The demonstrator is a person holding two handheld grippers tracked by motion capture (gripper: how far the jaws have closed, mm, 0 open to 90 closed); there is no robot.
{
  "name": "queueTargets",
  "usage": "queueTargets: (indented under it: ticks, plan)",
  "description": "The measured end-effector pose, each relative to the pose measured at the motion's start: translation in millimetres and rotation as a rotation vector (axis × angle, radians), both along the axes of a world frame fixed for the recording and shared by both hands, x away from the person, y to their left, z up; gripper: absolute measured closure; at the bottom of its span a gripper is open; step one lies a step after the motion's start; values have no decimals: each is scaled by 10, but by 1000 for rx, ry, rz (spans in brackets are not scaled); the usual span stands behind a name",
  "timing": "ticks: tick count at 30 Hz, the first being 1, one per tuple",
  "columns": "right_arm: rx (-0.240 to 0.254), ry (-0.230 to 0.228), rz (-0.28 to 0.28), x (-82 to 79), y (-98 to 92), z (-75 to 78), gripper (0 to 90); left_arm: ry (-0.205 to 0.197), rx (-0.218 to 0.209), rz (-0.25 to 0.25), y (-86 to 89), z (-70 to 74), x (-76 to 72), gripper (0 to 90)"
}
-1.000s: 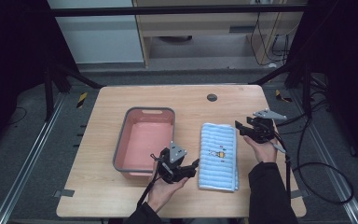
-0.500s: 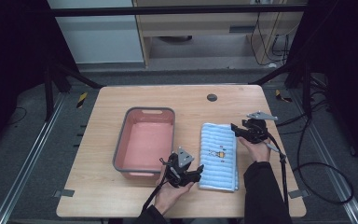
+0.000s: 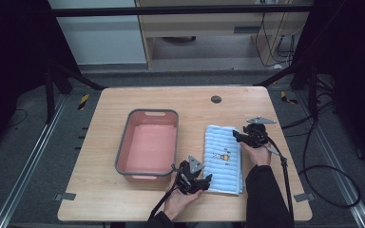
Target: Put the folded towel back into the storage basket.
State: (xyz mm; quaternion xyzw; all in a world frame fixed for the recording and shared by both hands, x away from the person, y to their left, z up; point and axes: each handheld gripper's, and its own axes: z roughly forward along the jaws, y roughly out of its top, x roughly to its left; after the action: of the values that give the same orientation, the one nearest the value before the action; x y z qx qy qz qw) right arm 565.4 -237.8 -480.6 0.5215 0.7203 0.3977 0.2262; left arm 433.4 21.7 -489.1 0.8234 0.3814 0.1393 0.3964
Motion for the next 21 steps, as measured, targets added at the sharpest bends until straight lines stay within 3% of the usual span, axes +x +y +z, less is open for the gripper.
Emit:
queueTargets:
  ticks: [9, 21]
  plan:
    - [-11, 52, 17, 43, 32, -139, 500, 29, 1, -5, -28, -82, 6, 538]
    - [-52, 78, 25, 46, 94, -213, 567, 65, -23, 4, -52, -124, 18, 654]
